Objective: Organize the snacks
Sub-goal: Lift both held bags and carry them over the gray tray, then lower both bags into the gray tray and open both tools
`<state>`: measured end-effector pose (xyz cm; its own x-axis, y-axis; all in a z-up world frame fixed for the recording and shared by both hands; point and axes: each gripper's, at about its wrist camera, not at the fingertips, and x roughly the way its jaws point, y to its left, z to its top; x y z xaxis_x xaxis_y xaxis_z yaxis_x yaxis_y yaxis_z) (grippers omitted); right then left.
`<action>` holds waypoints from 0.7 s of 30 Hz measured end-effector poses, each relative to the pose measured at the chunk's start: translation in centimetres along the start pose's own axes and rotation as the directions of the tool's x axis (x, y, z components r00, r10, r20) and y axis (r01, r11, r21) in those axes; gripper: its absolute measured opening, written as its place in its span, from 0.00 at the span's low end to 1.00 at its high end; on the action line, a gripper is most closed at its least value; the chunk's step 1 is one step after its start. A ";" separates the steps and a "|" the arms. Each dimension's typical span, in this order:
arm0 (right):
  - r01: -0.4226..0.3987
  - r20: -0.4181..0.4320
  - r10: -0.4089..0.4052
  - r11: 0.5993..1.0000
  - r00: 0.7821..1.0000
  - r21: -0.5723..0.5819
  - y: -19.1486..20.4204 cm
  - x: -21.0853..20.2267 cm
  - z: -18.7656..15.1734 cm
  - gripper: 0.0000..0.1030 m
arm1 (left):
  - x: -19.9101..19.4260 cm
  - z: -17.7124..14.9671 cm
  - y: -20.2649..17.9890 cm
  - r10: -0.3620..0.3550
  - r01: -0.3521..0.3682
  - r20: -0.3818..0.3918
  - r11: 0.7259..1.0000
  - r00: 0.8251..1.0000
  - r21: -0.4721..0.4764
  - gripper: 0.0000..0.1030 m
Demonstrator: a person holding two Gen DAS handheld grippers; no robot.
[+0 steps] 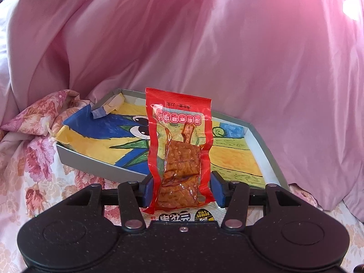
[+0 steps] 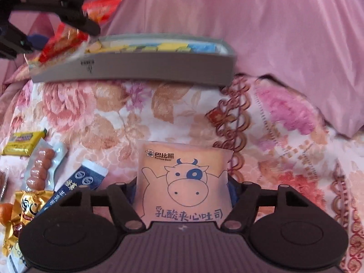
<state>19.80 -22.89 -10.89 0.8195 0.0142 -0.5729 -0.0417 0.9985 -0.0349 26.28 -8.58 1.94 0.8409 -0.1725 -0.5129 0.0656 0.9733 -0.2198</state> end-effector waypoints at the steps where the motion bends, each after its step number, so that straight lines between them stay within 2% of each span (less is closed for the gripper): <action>1: 0.009 0.025 -0.009 1.000 1.000 -0.005 0.0 -0.6 0.1 0.70 | 0.0 0.1 -0.1 -0.001 0.001 -0.002 1.000 1.000 0.003 0.51; 5: 0.031 0.150 -0.030 1.000 0.988 0.001 -0.6 -3.4 1.8 0.70 | 0.0 0.6 -0.4 0.000 0.000 -0.002 1.000 1.000 0.019 0.51; 9: 0.030 0.280 -0.024 0.999 0.960 -0.018 -0.9 -5.6 4.5 0.70 | 0.6 1.6 -0.1 0.003 -0.002 -0.012 1.000 1.000 0.012 0.51; 12: 0.037 0.356 -0.014 0.998 0.934 -0.057 -0.8 -5.4 7.4 0.70 | 1.4 2.8 0.5 0.008 -0.008 -0.017 1.000 1.000 0.000 0.51; 18: 0.023 0.382 0.026 0.992 0.924 -0.123 -0.8 -1.2 14.1 0.70 | 4.0 5.0 2.1 0.038 -0.038 -0.033 0.999 0.999 -0.006 0.51; 21: -0.015 0.331 0.055 0.992 0.942 -0.123 -1.1 1.5 16.5 0.70 | 5.7 5.8 2.7 0.042 -0.044 -0.061 0.999 0.997 -0.025 0.51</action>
<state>30.49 -23.11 1.80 0.9588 0.0861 -0.2707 -0.1241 0.9842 -0.1265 34.33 -6.07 3.23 0.8085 -0.1404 -0.5715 0.0154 0.9758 -0.2180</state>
